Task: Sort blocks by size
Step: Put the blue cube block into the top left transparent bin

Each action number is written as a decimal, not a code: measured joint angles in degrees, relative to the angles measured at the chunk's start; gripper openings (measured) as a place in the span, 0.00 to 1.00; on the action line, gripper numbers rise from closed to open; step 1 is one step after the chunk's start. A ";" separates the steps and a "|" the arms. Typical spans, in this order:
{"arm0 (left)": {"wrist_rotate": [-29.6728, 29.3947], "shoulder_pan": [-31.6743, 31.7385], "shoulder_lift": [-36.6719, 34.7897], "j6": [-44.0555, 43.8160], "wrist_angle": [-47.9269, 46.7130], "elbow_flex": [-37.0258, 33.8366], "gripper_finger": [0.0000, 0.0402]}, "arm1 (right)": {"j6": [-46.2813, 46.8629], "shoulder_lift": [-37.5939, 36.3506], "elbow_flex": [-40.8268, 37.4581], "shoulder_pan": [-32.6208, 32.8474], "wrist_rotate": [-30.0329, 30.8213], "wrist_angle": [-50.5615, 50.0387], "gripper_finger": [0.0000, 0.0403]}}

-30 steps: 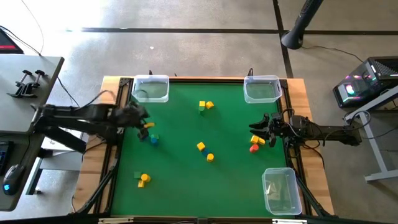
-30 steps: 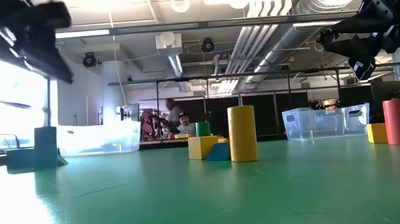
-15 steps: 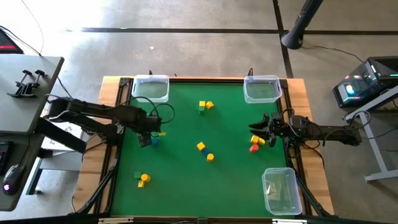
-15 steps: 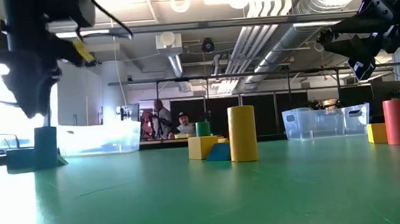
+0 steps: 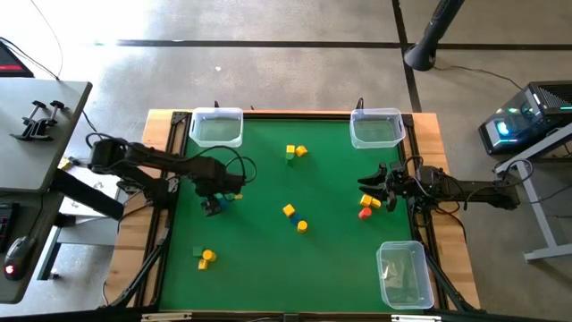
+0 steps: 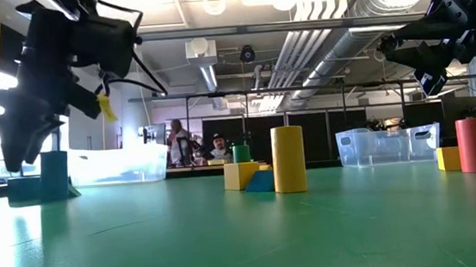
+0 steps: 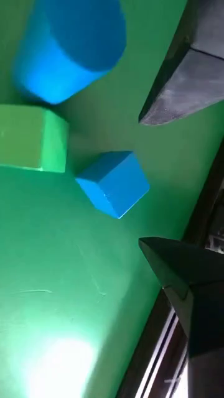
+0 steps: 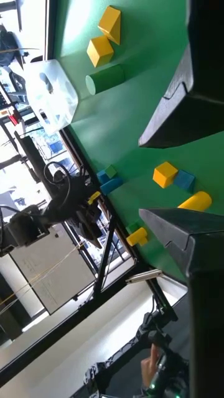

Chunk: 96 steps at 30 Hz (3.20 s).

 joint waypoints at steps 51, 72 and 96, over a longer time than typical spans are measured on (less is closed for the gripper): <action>3.03 7.75 -3.71 -10.83 16.15 -12.05 0.47 | 0.00 -0.02 0.00 -0.02 0.00 -0.02 0.39; -7.91 13.92 -3.51 -1.38 -2.19 4.76 0.25 | 0.00 0.00 0.00 -0.02 0.00 0.00 0.39; -11.48 44.37 2.53 13.84 16.85 19.65 0.26 | 0.00 0.00 0.00 0.00 0.00 -0.02 0.39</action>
